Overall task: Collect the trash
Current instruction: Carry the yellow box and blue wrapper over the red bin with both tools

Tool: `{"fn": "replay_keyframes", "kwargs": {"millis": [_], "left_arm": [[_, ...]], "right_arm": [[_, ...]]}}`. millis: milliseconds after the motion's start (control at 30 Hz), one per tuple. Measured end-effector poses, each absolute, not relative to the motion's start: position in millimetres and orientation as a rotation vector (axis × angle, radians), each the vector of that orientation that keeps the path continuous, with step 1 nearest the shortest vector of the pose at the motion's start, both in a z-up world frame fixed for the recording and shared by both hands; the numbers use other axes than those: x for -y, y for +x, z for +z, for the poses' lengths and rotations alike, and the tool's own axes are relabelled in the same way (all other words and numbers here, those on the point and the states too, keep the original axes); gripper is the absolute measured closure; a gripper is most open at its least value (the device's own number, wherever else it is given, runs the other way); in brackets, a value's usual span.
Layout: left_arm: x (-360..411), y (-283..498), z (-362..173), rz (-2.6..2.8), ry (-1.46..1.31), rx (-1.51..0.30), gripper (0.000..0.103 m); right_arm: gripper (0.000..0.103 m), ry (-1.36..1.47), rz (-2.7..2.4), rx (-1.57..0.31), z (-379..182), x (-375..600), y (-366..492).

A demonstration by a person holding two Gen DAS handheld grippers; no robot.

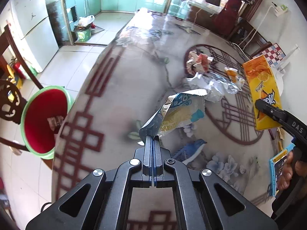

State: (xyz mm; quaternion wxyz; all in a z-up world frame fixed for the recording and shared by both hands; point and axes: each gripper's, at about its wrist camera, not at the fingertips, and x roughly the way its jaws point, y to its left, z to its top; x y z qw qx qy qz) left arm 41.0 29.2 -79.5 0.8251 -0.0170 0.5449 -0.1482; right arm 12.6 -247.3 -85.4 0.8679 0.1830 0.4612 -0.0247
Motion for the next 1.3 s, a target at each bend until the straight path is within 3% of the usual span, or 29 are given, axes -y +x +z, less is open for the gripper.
{"fn": "replay_keyframes", "kwargs": {"millis": [1300], "left_arm": [[-172.0, 103.1, -102.1, -0.318, -0.105, -1.211, 0.103]], "right_arm": [[0.068, 0.294, -0.013, -1.057, -98.2, 70.9, 68.9]]}}
